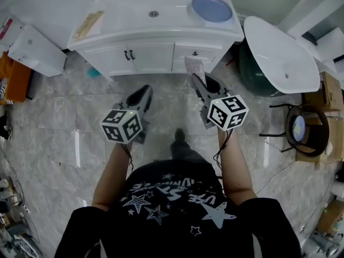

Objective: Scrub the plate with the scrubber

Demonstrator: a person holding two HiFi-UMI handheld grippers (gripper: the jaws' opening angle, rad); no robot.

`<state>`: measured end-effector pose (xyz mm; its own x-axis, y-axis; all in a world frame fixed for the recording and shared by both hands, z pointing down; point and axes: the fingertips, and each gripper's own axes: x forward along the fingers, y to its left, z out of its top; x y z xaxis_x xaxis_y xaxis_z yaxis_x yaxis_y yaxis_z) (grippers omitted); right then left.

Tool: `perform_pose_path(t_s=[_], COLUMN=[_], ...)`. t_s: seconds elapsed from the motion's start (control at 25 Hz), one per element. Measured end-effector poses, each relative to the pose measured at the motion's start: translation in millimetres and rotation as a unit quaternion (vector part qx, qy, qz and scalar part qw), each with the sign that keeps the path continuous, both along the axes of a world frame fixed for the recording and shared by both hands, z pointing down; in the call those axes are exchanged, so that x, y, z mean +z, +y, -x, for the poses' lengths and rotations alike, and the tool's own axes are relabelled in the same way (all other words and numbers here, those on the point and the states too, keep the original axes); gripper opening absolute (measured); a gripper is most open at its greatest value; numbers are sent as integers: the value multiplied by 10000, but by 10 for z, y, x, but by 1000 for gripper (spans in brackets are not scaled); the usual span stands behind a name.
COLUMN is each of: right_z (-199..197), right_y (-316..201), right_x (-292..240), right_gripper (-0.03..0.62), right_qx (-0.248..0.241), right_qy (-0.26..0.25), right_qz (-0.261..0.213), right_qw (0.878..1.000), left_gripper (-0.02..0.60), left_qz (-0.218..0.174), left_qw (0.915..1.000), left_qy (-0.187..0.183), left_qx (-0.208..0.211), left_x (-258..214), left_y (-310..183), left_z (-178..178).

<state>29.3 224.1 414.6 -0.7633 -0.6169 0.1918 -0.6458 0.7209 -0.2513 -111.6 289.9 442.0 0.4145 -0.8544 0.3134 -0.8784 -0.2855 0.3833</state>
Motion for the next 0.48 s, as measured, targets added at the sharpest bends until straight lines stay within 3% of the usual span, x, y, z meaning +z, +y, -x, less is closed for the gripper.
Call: perform_pose_path(t_s=[0.48], right_z=[44], right_y=[1036], right_x=[-137], right_gripper=[80], right_qx=[295], right_qy=[111], right_qz=[-123], right_qw=[9994], left_gripper=[32], left_qz=[-41], left_qw=[9999], left_qy=[20], left_qx=[136], left_x=[-61], left_y=[955], left_z=[229])
